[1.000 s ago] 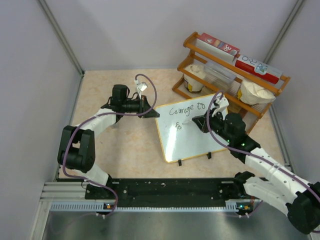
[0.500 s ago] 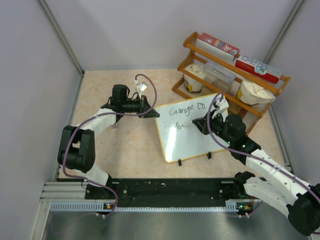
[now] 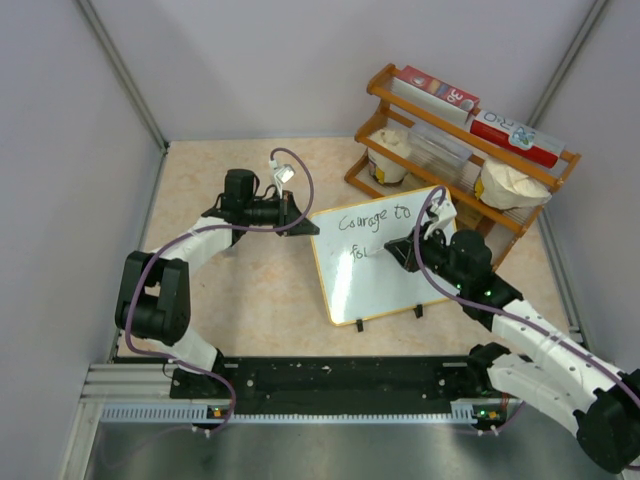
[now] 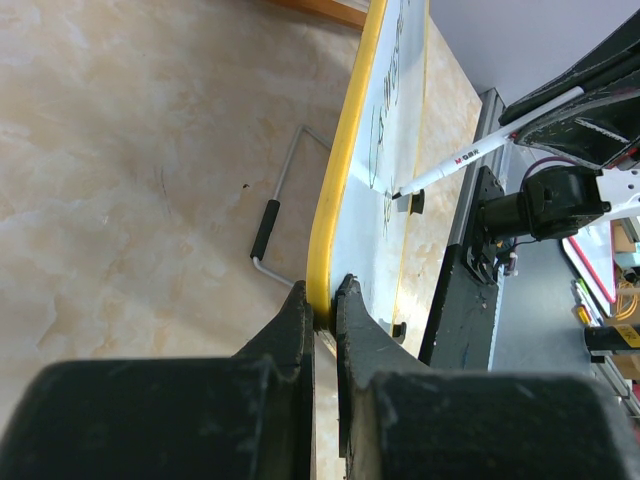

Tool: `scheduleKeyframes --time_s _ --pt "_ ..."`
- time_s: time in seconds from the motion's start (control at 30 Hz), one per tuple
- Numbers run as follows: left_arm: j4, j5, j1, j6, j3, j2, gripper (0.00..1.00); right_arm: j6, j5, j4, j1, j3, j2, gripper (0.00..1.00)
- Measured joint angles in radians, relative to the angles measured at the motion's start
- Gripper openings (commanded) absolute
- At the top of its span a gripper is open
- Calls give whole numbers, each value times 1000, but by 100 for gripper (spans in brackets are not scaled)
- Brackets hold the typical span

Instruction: Write a sentence on the whiteboard

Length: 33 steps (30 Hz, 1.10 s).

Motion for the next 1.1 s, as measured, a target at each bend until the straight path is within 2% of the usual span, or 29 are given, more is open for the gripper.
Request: scheduleKeyframes --time_s 1.1 --pt "0 -3 0 0 0 1 0 22 68 31 0 24 32 0"
